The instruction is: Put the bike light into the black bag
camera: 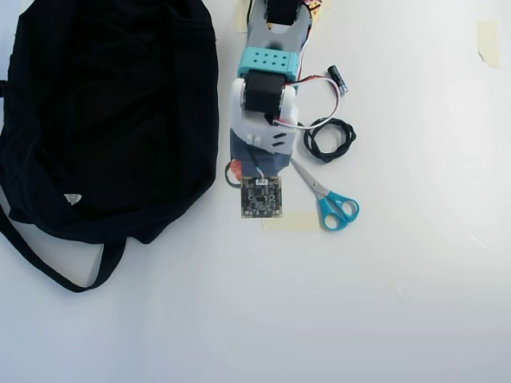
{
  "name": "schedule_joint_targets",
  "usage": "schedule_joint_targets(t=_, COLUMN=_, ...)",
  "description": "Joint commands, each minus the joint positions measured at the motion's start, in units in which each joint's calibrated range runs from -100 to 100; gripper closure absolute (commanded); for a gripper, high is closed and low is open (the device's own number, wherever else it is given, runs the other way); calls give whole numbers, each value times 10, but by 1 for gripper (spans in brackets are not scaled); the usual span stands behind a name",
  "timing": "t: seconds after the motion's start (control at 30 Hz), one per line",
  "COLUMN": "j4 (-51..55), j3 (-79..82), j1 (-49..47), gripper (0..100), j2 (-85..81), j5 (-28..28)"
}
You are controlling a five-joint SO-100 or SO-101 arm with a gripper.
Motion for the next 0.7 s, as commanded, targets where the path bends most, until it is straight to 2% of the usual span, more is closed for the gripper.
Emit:
schedule_joint_targets(t=0.0, j4=39, j3=-62, j1=-20, gripper=98, j2=-20, j5=-3)
schedule_joint_targets(t=0.23, j4=46, j3=-18, j1=-24, gripper=98, j2=-90, j5=-15)
schedule_joint_targets(t=0.57, j4=29, j3=332, j1=-14, gripper=98, j2=-390, j5=-17)
schedule_joint_targets(t=0.67, j4=23, j3=423, j1=-7, gripper=98, j2=-477, j5=-34)
